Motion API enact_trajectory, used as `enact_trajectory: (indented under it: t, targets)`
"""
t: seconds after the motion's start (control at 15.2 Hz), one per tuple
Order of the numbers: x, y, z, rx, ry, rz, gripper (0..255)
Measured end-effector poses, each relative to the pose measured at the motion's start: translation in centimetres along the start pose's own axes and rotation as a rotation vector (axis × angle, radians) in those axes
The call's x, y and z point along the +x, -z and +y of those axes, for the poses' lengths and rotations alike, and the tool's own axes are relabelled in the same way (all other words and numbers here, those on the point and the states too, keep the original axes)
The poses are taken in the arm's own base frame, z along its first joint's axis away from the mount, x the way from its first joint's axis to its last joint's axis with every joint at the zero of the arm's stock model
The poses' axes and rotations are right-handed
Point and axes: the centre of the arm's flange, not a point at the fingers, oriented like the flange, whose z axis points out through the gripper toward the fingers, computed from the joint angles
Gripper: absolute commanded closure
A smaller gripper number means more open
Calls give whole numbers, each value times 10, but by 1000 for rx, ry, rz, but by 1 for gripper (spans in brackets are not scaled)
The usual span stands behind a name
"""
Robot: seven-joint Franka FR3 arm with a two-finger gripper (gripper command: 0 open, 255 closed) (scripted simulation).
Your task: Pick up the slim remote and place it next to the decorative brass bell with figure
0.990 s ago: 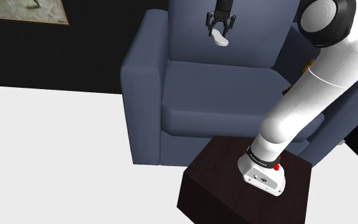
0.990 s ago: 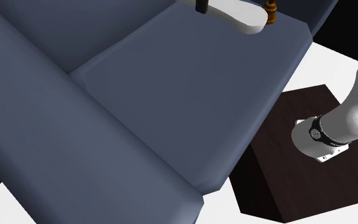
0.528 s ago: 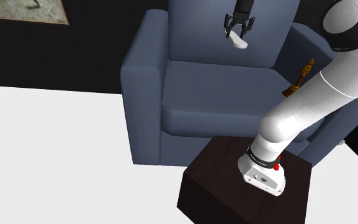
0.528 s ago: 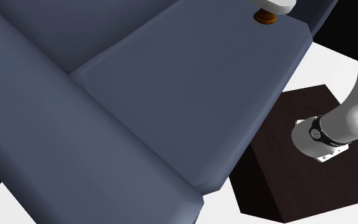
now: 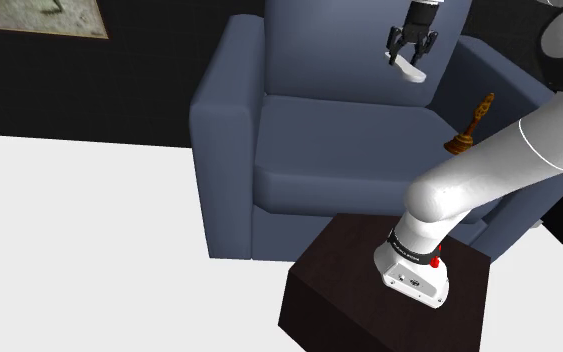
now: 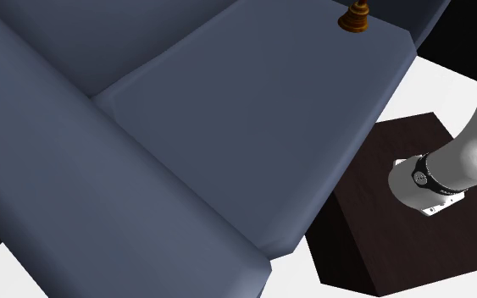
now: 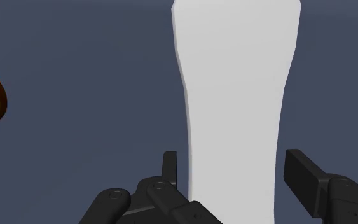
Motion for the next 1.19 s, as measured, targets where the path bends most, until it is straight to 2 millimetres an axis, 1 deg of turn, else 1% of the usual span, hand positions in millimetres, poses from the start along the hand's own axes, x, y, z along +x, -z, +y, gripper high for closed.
enact_trajectory:
  t: [0.2, 0.26, 0.33, 0.4, 0.46, 0.59, 0.73, 0.86, 0.92, 1.12, 1.19]
  targets:
    - [-9, -2, 37, 0, 0, 0, 255]
    - [-11, 0, 52, 0, -1, 0, 255]
    - [-15, 3, 64, 0, 0, 0, 255]
    - [-18, 2, 75, 0, 0, 0, 255]
    - [-24, 1, 85, 0, 0, 0, 255]
    - [-33, -1, 113, 0, 0, 0, 255]
    - [-42, 1, 137, 0, 0, 0, 255]
    - [-46, 2, 162, 0, 0, 0, 255]
    - [-51, 3, 178, 0, -1, 0, 255]
    - [-64, 2, 215, 0, 0, 0, 255]
    - [-71, 0, 228, 1, 0, 0, 255]
